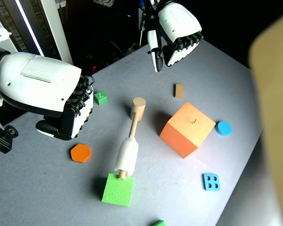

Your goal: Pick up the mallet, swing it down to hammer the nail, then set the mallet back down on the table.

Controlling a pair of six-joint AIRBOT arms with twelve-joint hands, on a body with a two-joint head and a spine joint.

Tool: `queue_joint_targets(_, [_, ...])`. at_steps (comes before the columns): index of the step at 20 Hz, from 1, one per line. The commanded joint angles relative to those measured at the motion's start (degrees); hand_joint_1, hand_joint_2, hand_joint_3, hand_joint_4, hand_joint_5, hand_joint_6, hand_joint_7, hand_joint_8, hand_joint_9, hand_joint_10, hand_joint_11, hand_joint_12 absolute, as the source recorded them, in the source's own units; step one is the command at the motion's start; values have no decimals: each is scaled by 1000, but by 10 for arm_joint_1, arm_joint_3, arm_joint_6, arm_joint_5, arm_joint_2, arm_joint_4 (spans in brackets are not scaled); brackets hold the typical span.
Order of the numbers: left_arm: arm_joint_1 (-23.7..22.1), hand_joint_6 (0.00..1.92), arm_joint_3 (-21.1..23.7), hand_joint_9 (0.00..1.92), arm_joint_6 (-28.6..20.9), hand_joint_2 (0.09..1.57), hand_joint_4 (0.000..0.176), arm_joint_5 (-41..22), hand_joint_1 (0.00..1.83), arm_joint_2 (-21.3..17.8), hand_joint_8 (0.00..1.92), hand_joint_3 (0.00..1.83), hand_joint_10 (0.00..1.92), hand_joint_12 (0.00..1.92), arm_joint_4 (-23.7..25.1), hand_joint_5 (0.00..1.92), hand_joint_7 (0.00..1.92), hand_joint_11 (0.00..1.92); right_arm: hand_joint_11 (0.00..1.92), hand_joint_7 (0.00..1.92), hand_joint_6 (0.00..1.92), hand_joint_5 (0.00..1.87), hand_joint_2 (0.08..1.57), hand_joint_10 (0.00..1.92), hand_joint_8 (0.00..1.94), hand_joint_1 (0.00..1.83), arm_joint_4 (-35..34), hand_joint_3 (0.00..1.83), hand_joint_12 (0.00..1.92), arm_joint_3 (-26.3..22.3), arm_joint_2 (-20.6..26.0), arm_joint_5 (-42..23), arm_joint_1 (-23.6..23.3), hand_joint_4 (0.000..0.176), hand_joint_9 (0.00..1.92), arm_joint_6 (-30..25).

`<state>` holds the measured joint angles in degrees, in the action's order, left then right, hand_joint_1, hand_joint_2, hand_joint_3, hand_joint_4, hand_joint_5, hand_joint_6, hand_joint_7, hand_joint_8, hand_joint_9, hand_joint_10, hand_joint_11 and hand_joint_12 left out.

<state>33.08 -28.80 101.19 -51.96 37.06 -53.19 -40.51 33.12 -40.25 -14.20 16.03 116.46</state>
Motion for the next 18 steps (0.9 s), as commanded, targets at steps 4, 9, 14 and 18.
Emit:
queue_joint_targets(4, [-5, 0, -3, 0, 2, 1198, 0, -45, 0, 0, 0, 17, 0, 0, 29, 39, 6, 0, 0, 169, 4, 163, 1262, 6, 3, 203, 10, 7, 337, 0, -1, -53, -5, 0, 144, 3])
queue_joint_targets(9, [-4, 11, -6, 17, -10, 1208, 0, -40, 0, -1, 14, 16, 7, 0, 34, 66, 40, 0, 0, 169, 3, 162, 1258, 2, 0, 259, 10, 0, 296, 3, -1, -53, 3, 0, 138, 4])
queue_joint_targets(14, [1, 0, -29, 0, -77, 1213, 0, -5, 0, -1, 0, 13, 0, 0, 97, 40, 12, 0, 0, 36, 1, 50, 1163, 0, 2, 801, 10, 0, 16, 51, -24, 10, -26, 0, 3, -35])
queue_joint_targets(18, [10, 12, -72, 1, -178, 1219, 0, 91, 0, -1, 8, 12, 0, 0, 195, 56, 20, 0, 0, 0, 0, 0, 1046, 0, 0, 1111, 10, 0, 0, 79, -35, 70, -42, 0, 0, -29])
